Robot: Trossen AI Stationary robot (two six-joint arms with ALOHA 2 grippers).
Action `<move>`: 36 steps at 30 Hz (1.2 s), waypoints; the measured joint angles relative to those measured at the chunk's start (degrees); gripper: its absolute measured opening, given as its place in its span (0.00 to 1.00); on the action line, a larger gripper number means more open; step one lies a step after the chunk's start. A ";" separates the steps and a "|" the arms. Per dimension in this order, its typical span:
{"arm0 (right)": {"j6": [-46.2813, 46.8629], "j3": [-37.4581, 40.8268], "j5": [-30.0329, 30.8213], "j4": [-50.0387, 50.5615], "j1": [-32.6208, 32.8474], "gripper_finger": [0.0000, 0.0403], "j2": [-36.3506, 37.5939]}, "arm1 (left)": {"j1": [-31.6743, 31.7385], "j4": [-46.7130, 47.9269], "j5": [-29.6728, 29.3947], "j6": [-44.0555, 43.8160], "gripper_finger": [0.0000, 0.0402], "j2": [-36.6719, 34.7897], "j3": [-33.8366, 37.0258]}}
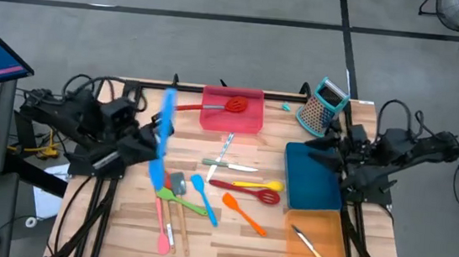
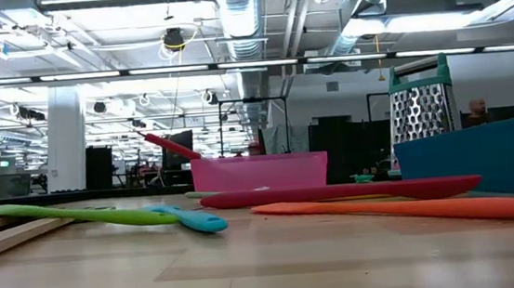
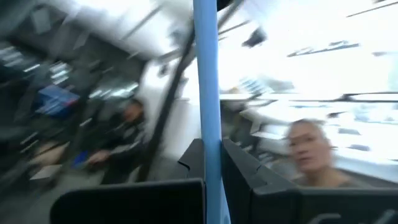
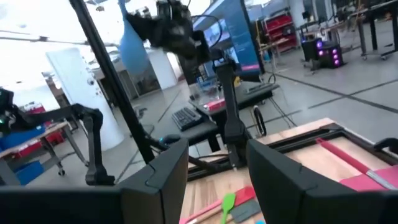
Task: Pick & Place Kitchen Items
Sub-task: Put the blue serving spoon into the red bin
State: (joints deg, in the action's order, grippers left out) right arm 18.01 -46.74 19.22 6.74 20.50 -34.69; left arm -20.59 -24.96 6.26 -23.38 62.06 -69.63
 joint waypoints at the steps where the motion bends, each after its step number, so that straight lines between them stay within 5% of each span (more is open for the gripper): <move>1: 0.01 0.00 -0.36 -0.95 -0.01 0.40 -0.87 | -0.01 -3.21 2.06 -0.19 0.01 0.50 0.00; 4: -0.50 0.02 -1.24 -4.32 -0.01 0.40 -3.04 | -0.01 -10.57 6.72 -2.43 0.01 1.74 -0.02; 16: -0.36 0.01 -1.39 -9.02 -0.01 0.40 -9.23 | 0.01 -10.51 9.49 -5.54 0.02 3.45 -0.02; 21: -0.14 0.00 -1.40 -12.26 -0.01 0.40 -11.41 | 2.00 0.79 -0.34 0.66 0.02 3.17 -0.02; 26: -0.01 0.00 -1.40 -12.78 -0.01 0.40 -12.29 | 3.81 12.26 -21.97 6.62 0.02 3.66 -0.02; 36: 1.54 0.00 -1.37 -12.75 -0.01 0.40 -12.14 | 5.48 18.31 -47.62 25.47 0.02 7.35 -0.02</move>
State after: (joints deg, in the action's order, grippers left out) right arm 19.55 -46.74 17.85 -6.01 20.49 -46.83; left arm -15.11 -6.65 -41.36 2.10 69.40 -69.65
